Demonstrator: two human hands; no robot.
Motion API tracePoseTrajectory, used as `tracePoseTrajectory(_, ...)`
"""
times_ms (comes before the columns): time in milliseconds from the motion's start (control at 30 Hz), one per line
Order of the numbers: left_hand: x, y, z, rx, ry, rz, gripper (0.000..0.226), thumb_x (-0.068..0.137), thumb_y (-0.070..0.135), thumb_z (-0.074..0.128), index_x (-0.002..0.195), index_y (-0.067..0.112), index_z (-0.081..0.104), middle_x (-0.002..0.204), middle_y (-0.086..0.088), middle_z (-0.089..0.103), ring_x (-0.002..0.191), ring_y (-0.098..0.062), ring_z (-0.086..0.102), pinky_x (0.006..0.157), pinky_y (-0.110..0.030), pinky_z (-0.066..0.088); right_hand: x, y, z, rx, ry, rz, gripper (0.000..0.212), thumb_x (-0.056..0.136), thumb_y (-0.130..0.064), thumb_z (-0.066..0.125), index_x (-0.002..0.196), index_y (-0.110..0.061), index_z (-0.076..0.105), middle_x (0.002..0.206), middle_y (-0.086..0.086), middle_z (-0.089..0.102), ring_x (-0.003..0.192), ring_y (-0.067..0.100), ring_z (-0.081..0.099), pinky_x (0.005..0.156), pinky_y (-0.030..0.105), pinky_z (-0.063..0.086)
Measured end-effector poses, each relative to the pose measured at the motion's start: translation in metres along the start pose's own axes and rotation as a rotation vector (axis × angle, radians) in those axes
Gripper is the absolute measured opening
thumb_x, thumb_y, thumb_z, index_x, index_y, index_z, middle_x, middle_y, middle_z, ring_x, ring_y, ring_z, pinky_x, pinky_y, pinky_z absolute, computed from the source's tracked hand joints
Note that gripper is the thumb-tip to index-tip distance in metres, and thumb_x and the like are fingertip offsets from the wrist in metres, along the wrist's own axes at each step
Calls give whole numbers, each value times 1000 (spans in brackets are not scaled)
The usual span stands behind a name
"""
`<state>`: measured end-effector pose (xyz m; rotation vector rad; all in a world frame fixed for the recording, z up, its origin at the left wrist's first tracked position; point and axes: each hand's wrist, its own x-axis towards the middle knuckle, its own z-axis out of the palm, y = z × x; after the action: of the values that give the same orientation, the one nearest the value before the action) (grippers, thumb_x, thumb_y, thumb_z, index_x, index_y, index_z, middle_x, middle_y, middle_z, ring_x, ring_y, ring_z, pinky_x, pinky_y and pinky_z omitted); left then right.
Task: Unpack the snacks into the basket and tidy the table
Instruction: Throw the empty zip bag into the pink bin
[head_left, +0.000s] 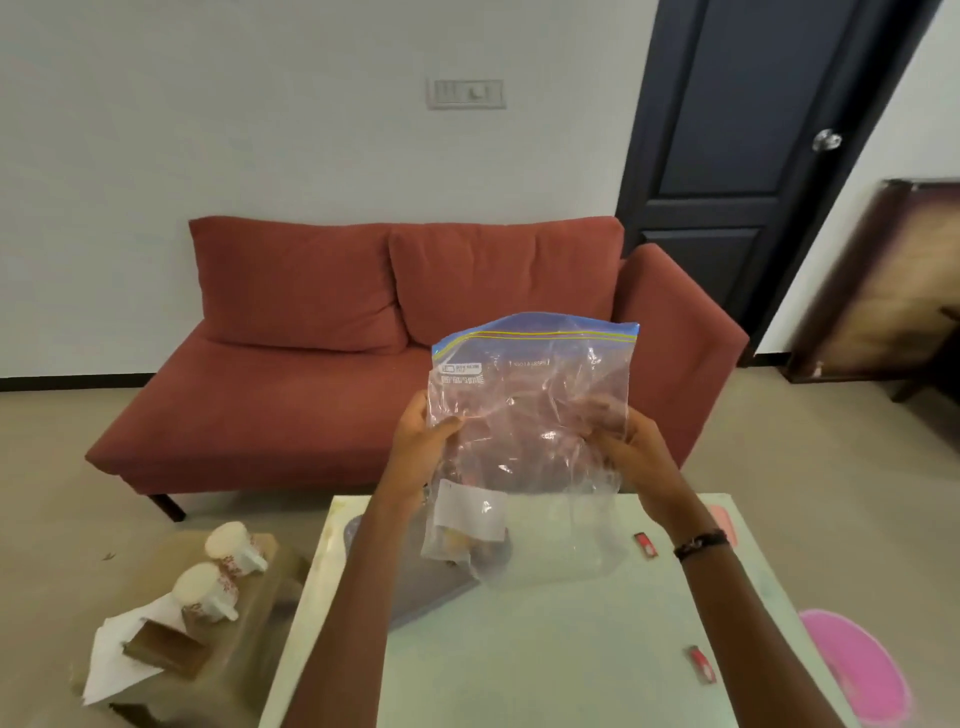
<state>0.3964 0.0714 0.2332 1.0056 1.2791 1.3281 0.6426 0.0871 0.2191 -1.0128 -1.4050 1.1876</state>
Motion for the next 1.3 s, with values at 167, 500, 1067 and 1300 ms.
tracePoseTrajectory(167, -28, -23, 69, -146, -65, -77, 30, 82, -18, 46, 90, 9, 56, 102, -17, 64, 83, -23, 61, 70, -30, 49, -41, 3, -78, 31, 107, 22, 31, 83, 16, 50, 101, -2, 68, 89, 13, 66, 75, 19, 54, 64, 26, 44)
tracePoseTrajectory(500, -75, -92, 186, -509, -245, -563, 61, 88, 64, 34, 106, 16, 66, 103, -5, 73, 94, -29, 67, 72, -44, 58, -113, -7, -223, -216, -23, 16, 25, 76, 13, 47, 65, -4, 61, 75, 10, 61, 67, -9, 55, 66, 11, 42)
tracePoseTrajectory(1067, -14, -139, 298, -70, -653, -658, 34, 83, 23, 66, 115, 13, 62, 108, -7, 71, 95, -26, 71, 74, -47, 60, -91, 30, -339, -216, 178, -8, 33, 75, 12, 62, 60, -12, 45, 95, 19, 61, 89, 22, 55, 81, 32, 43)
tracePoseTrajectory(1300, 2, -174, 375, -135, -251, -701, 59, 78, -5, 67, 127, 15, 40, 110, -13, 63, 84, -22, 65, 75, -32, 53, -106, 76, -408, 274, 314, 450, 24, 94, -10, 40, 90, -18, 63, 106, 9, 62, 90, 24, 58, 63, 23, 49)
